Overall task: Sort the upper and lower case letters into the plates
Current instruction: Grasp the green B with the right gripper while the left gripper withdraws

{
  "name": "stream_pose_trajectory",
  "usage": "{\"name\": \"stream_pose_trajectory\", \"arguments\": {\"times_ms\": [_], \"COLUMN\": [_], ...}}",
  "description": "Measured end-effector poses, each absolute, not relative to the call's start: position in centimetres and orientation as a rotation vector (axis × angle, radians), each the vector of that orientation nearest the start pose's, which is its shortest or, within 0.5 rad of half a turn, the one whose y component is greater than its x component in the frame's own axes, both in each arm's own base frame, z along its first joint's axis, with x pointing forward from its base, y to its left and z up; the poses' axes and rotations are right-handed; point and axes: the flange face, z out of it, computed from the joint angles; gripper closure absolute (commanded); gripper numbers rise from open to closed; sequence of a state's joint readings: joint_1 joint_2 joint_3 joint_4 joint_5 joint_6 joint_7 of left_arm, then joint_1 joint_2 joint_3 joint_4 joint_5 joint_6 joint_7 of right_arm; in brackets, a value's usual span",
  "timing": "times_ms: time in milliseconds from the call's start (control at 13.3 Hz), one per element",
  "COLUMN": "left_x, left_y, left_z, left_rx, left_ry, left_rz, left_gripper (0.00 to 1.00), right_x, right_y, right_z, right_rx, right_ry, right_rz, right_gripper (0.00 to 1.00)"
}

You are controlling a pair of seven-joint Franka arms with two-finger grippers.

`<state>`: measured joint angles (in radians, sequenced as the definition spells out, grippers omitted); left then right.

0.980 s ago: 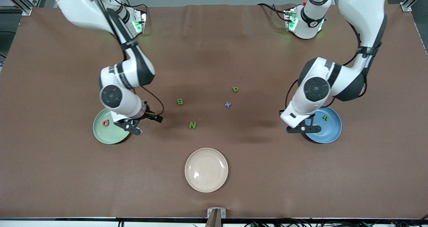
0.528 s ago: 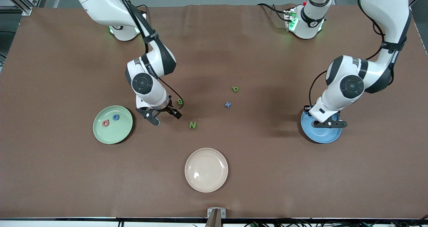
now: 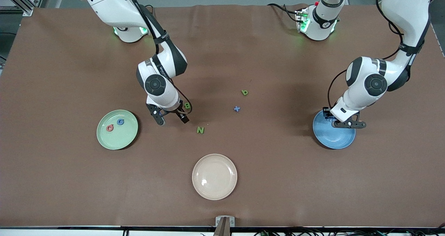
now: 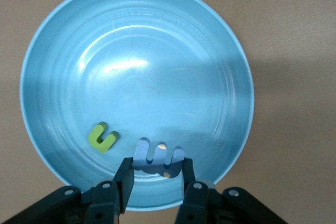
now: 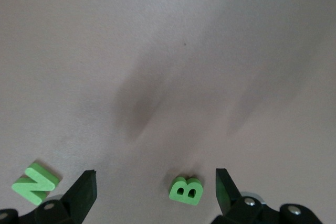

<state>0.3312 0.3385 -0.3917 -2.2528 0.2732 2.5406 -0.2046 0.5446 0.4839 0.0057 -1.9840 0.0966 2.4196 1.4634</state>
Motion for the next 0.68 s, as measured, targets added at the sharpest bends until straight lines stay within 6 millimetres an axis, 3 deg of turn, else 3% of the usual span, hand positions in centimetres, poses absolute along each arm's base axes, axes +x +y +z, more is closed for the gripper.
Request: {"name": "stream_pose_trajectory", "arguments": {"times_ms": [301,528,603,678], "left_x": [53.4,53.3,53.2,53.2], "left_y": [-2.6,-2.3,-2.4,-2.4], "left_z": [19.9,18.7,18.6,18.5], "left_rx": [-3.104,-3.109,-3.11,-3.111], "left_ry": [0.156,0.167,0.168,0.169], "left_rz": [0.003,0.018,0.02,0.021], "left_gripper": [0.92,0.91,0.84,0.63], "right_x": [49.3,48.0,47.7,47.5], "right_y": [32.5,34.0,34.3,34.3], "right_z": [19.0,18.3,18.1,17.8], "right_rx": [-2.746,-2.752,-2.757,-2.761], "right_ry": [1.517,1.532,1.533,1.534], "right_rz": [0.102,0.108,0.111,0.114], "right_gripper": [0.04,0.08,0.12,0.15]}}
